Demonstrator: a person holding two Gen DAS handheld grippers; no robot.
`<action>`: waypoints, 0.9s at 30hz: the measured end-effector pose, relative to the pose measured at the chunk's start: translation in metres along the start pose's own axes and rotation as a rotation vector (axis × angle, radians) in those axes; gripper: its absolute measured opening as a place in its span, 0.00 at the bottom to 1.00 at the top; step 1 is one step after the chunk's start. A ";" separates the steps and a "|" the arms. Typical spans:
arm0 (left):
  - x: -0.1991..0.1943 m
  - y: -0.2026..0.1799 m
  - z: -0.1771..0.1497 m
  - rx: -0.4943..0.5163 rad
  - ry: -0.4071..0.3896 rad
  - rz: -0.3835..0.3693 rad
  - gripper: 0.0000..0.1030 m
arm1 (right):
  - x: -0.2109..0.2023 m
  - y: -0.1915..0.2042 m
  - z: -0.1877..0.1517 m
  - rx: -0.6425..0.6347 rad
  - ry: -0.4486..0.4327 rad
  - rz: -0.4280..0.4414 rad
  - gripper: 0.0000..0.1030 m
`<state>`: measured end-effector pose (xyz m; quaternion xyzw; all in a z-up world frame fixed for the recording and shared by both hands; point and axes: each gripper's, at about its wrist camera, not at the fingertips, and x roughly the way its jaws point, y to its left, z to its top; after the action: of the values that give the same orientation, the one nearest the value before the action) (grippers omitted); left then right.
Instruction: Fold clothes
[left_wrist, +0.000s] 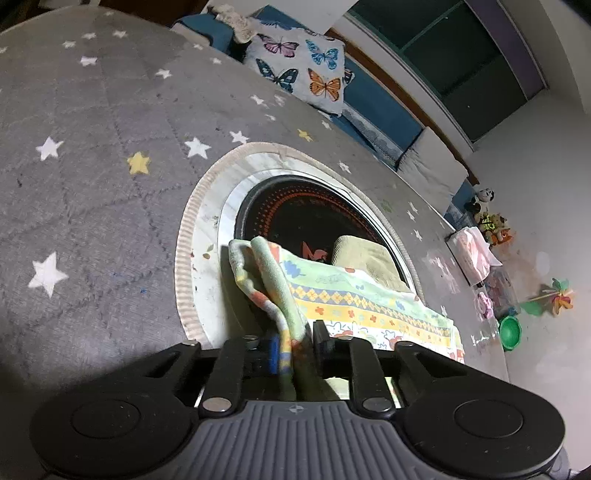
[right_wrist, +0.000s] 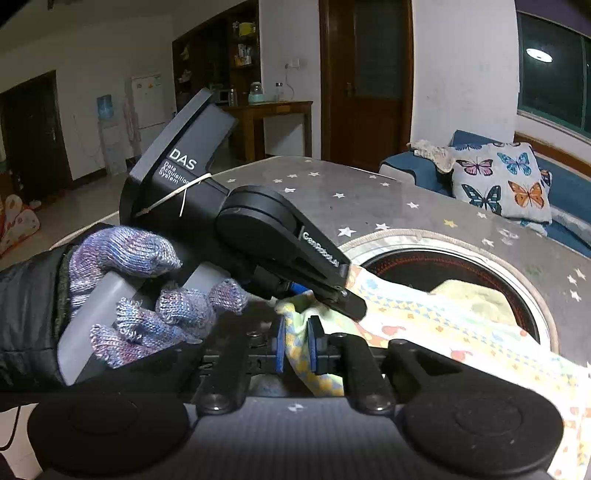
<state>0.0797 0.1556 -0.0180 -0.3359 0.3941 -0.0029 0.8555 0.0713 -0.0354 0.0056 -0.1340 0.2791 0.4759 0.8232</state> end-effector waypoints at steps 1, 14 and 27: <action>0.000 -0.001 0.000 0.004 -0.002 0.002 0.13 | -0.004 -0.004 -0.001 0.013 -0.002 -0.007 0.14; -0.001 -0.008 -0.003 0.051 -0.023 0.037 0.13 | -0.031 -0.125 -0.041 0.249 0.044 -0.332 0.15; 0.002 -0.011 -0.002 0.082 -0.022 0.066 0.13 | -0.053 -0.188 -0.073 0.425 0.035 -0.521 0.33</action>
<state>0.0824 0.1450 -0.0141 -0.2872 0.3951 0.0128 0.8725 0.1876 -0.2046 -0.0309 -0.0345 0.3427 0.1784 0.9217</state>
